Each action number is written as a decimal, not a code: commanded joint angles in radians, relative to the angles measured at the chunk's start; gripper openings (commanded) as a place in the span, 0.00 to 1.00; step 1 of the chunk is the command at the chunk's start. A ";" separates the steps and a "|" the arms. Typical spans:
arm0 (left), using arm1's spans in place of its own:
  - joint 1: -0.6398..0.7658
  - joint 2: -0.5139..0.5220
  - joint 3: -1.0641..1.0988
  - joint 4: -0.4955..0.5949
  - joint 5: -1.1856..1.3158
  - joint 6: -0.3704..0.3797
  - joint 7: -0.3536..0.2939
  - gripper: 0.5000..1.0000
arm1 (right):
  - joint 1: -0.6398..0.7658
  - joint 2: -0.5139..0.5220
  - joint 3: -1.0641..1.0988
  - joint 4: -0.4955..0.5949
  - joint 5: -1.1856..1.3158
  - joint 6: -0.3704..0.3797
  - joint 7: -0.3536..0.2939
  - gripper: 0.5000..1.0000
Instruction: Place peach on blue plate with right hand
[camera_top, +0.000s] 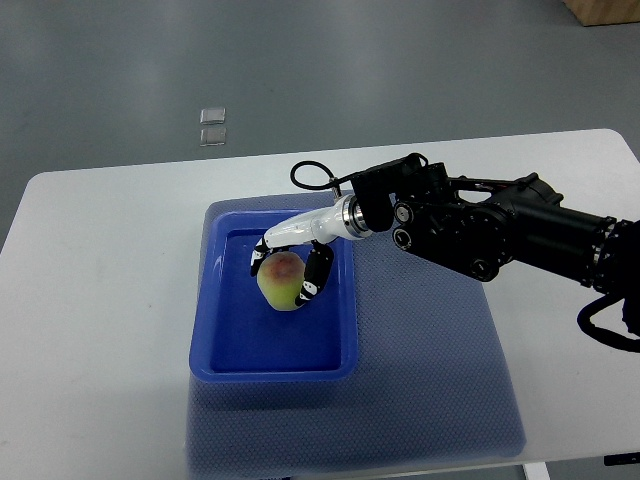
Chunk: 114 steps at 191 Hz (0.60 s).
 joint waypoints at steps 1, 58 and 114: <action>0.000 0.000 0.000 0.000 0.000 0.000 0.000 1.00 | -0.001 -0.004 -0.001 0.000 -0.001 -0.003 0.000 0.74; 0.000 0.000 0.000 0.000 0.000 0.000 0.000 1.00 | 0.001 -0.025 0.016 0.002 0.019 -0.001 0.003 0.83; 0.000 0.000 0.000 0.000 0.000 0.000 0.000 1.00 | -0.004 -0.128 0.130 0.002 0.303 0.040 0.009 0.85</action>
